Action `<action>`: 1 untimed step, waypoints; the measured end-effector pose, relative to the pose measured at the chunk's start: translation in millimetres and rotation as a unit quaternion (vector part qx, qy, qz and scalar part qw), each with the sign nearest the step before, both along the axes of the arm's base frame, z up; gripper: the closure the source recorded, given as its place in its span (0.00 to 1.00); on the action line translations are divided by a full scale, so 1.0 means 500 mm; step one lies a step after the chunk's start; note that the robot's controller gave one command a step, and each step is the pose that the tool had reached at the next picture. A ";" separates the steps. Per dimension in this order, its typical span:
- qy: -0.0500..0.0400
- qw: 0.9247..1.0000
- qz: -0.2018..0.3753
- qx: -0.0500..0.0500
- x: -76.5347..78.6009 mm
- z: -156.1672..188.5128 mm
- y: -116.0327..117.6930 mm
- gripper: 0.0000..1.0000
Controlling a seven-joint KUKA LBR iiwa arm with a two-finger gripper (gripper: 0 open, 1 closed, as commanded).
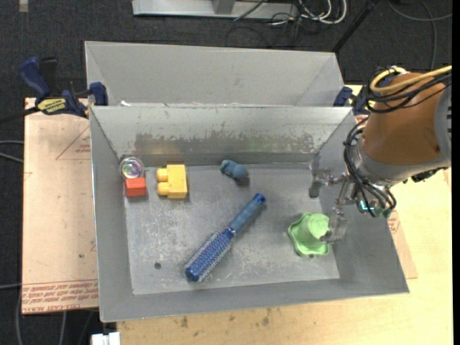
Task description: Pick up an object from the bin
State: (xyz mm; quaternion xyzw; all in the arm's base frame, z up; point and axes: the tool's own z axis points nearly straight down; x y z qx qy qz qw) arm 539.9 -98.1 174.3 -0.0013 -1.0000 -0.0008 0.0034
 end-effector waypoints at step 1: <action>-0.003 0.986 0.166 0.001 -0.020 -0.212 -0.018 0.00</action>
Offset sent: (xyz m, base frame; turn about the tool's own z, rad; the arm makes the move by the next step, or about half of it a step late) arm -0.0099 -0.0101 -0.1043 -0.3352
